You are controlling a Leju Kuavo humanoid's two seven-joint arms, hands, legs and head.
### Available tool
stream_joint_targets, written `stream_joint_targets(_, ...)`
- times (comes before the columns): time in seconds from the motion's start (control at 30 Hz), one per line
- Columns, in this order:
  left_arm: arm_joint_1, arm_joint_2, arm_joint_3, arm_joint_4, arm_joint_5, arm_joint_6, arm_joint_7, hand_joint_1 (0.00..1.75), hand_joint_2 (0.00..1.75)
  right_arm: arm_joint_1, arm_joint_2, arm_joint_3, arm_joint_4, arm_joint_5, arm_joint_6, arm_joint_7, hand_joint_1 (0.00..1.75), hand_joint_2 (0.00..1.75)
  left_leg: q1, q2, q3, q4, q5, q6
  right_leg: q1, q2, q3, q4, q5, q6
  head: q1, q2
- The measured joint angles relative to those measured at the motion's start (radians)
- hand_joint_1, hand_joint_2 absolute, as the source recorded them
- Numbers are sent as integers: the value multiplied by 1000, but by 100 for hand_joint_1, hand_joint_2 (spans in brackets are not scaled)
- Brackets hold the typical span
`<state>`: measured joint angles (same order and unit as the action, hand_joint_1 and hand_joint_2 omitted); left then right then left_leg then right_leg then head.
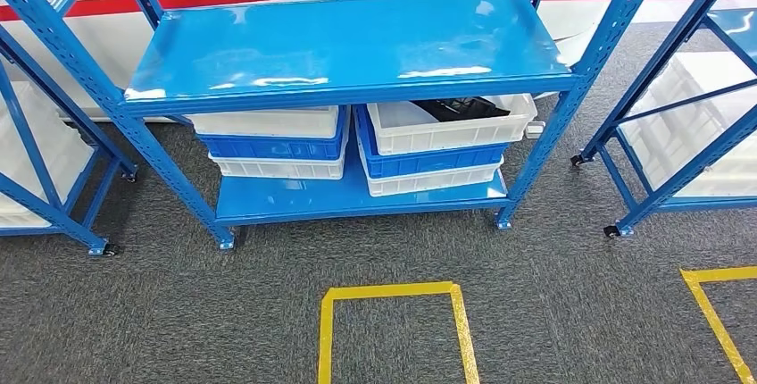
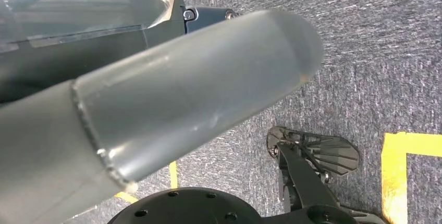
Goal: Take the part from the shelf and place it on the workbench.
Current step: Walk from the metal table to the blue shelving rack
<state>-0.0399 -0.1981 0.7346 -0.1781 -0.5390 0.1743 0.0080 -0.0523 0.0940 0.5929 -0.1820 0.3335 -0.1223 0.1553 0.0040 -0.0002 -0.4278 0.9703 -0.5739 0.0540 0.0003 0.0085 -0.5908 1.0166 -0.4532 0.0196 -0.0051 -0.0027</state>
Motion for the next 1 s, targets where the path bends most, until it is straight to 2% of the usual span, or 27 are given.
stream_joint_targets(0.07, 0, -4, 6, 0, 3, 6, 0, 0, 0, -4, 0, 0, 0, 4, 3, 4, 0, 0, 7, 7, 15, -28, 18, 1, 4, -2, -10, 17, -5, 4, 1, 0)
stream_joint_targets(0.1, -1, -6, 9, 0, 4, 9, 0, 0, 0, -7, 0, 1, 0, 7, 5, 8, 0, 0, 12, 13, 22, -40, 26, 0, 4, -2, -29, 55, -19, 4, 3, 0)
stream_joint_targets(0.17, -1, -8, 13, 0, 5, 14, 0, 0, 0, -10, -1, 1, 0, 14, 8, 13, 0, 0, 15, 26, 27, -46, 28, 0, -4, -3, -92, 174, -58, 7, 5, 0)
stream_joint_targets(0.2, 0, -9, 15, 0, 5, 14, 0, 0, 0, -10, -1, 1, 0, 17, 8, 15, 0, 0, 15, 32, 29, -46, 26, -3, -9, -3, -122, 228, -72, 12, 5, 0)
stream_joint_targets(0.23, 0, -10, 17, 0, 5, 14, 0, 0, 0, -9, -1, 1, 0, 20, 8, 17, 0, 0, 17, 36, 33, -45, 23, -7, -15, -4, -137, 252, -72, 21, 5, 0)
stream_joint_targets(0.27, 0, -11, 19, 0, 5, 14, -1, 0, 0, -9, -2, 1, 0, 23, 8, 17, 0, 0, 20, 38, 38, -45, 19, -13, -22, -5, -133, 239, -57, 33, 5, 0)
stream_joint_targets(0.33, -1, -13, 22, 0, 5, 14, -3, 0, 0, -9, -3, 2, 0, 29, 8, 17, 0, 0, 28, 40, 54, -43, 4, -31, -34, -14, -75, 120, -2, 61, 5, 0)
stream_joint_targets(0.37, -2, -13, 22, 0, 5, 14, -3, 0, 0, -10, -3, 2, 0, 31, 8, 17, 0, 0, 29, 41, 58, -40, -6, -41, -36, -17, -41, 60, 14, 68, 8, 0)
stream_joint_targets(0.4, -3, -13, 23, 0, 6, 15, -3, 0, 0, -12, -2, 3, -1, 33, 8, 17, 0, 0, 29, 42, 60, -37, -14, -50, -36, -19, -19, 23, 18, 64, 10, 0)
stream_joint_targets(0.43, -5, -13, 23, 0, 6, 17, -4, 0, 0, -13, -1, 4, -1, 35, 8, 16, 0, 0, 27, 42, 59, -35, -20, -56, -34, -19, -10, 11, 10, 54, 9, 0)
stream_joint_targets(0.5, -8, -14, 26, 0, 7, 25, -3, 0, 0, -15, -1, 6, -1, 37, 10, 11, 0, 0, 29, 42, 62, -37, -24, -63, -30, -14, -10, 14, -2, 27, 4, 0)
stream_joint_targets(0.57, -12, -16, 32, 0, 9, 35, -1, 0, 0, -14, -2, 7, -1, 41, 11, 0, 0, 0, 33, 32, 53, -11, -42, -67, -29, -10, -6, 15, -10, 11, 0, 0)
stream_joint_targets(0.6, -13, -17, 34, 0, 9, 39, -1, 0, 0, -15, -3, 8, -1, 44, 11, -4, 0, 0, 34, 24, 29, 36, -65, -68, -29, -9, -2, 14, -13, 4, -2, 0)
stream_joint_targets(0.67, -13, -18, 38, 0, 12, 45, -1, 0, 0, -17, -5, 10, -1, 49, 14, -10, 0, 0, 33, 11, -62, 189, -123, -67, -24, -6, 4, 13, -20, -7, -4, 0)
stream_joint_targets(0.7, -12, -19, 39, 0, 14, 47, -1, 0, 0, -18, -6, 12, -1, 51, 15, -10, 0, 0, 32, 8, -114, 264, -142, -65, -20, -4, 8, 13, -24, -12, -4, 0)
stream_joint_targets(0.73, -10, -20, 41, 0, 15, 49, -1, 0, 0, -18, -6, 14, -1, 53, 17, -10, 0, 0, 30, 8, -154, 309, -139, -60, -15, -1, 13, 13, -27, -17, -4, 0)
stream_joint_targets(0.77, -9, -21, 42, 0, 16, 49, -1, 0, 0, -17, -6, 15, -1, 53, 18, -10, 0, 0, 27, 7, -178, 316, -112, -53, -10, 2, 19, 13, -30, -22, -4, 0)
stream_joint_targets(0.8, -9, -22, 44, 0, 16, 50, -1, 0, 0, -18, -6, 17, -1, 54, 19, -10, 0, 0, 23, 6, -181, 282, -66, -42, -5, 6, 26, 13, -33, -26, -4, 0)
stream_joint_targets(0.83, -8, -22, 45, 0, 16, 50, -1, 0, 0, -18, -6, 18, -1, 54, 19, -10, 0, 0, 16, 4, -172, 220, -10, -28, -2, 10, 32, 13, -37, -29, -4, 0)
stream_joint_targets(0.87, -9, -22, 46, 0, 16, 50, -1, 0, 0, -19, -5, 19, -1, 54, 20, -10, 0, 0, 9, 0, -158, 161, 32, -11, 2, 13, 36, 12, -39, -30, -3, 0)
stream_joint_targets(0.9, -10, -21, 46, 0, 16, 51, -2, 0, 0, -22, -5, 21, -2, 55, 20, -10, 0, 0, 3, -3, -146, 110, 59, 2, 4, 16, 37, 12, -41, -29, -2, 0)
stream_joint_targets(0.93, -10, -21, 47, 0, 16, 52, -2, 0, 0, -23, -4, 22, -2, 55, 20, -10, 0, 0, -3, -5, -139, 79, 72, 6, 5, 18, 35, 13, -43, -27, 0, 0)
stream_joint_targets(1.0, -10, -23, 47, 0, 16, 52, -3, 0, 0, -24, -5, 25, -3, 56, 21, -10, 0, 0, -7, -7, -135, 57, 73, -21, 6, 20, 30, 15, -45, -23, 1, 0)
